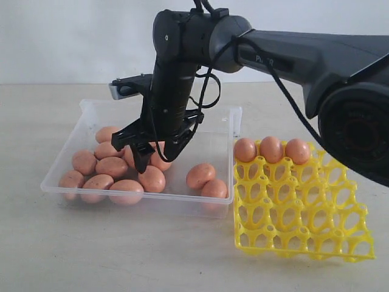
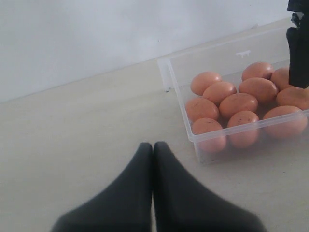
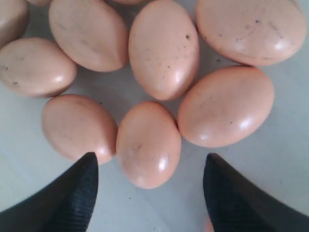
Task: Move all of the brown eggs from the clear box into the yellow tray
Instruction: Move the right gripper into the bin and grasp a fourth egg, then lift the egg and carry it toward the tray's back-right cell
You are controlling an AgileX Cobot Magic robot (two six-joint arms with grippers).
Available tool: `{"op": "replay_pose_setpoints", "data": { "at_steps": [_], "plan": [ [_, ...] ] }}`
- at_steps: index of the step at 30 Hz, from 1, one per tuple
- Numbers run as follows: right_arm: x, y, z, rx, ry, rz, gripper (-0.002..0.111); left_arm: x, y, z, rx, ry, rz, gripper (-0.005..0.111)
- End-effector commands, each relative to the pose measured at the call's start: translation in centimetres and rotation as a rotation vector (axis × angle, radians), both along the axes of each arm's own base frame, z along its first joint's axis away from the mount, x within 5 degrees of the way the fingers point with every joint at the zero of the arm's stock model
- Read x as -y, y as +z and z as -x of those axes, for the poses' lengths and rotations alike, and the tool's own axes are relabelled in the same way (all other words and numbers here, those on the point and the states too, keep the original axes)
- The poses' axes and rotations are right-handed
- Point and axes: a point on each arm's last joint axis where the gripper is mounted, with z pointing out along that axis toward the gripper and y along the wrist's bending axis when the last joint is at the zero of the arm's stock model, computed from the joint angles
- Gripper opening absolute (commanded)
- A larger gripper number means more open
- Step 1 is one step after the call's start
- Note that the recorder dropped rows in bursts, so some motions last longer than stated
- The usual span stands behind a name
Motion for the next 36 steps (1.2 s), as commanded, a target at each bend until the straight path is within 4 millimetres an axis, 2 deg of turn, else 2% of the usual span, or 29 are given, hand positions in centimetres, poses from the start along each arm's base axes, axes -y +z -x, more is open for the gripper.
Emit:
{"op": "replay_pose_setpoints", "data": {
  "at_steps": [1, 13, 15, 19, 24, 27, 29, 36],
  "plan": [
    [0.1, -1.2, -0.4, -0.022, -0.016, 0.017, 0.06, 0.0, 0.1, 0.0, 0.009, -0.005, 0.008, -0.004],
    [-0.5, -4.6, -1.3, -0.001, -0.041, 0.006, 0.059, 0.0, 0.1, 0.0, 0.009, -0.005, 0.008, -0.004],
    [-0.5, -5.1, -1.3, -0.009, -0.04, 0.014, 0.047, 0.0, 0.1, 0.0, 0.009, -0.005, 0.008, -0.004],
    [-0.4, -5.2, -1.3, -0.013, -0.037, 0.022, 0.0, 0.0, 0.1, 0.0, 0.009, -0.005, 0.008, -0.004],
    [-0.4, -5.0, -1.2, -0.022, -0.042, 0.022, 0.0, 0.0, 0.1, 0.0, 0.009, -0.005, 0.008, -0.004],
    [-0.3, -3.7, -1.0, -0.015, -0.052, 0.017, 0.0, 0.0, 0.1, 0.0, 0.009, -0.005, 0.008, -0.004],
    [-0.2, -2.0, -1.1, 0.023, -0.06, -0.006, 0.0, 0.0, 0.1, 0.0, 0.009, -0.005, 0.008, -0.004],
    [-0.5, 5.8, -0.9, 0.255, -0.155, -0.161, 0.0, 0.0, 0.1, 0.0, 0.009, -0.005, 0.008, -0.004]
  ]
}}
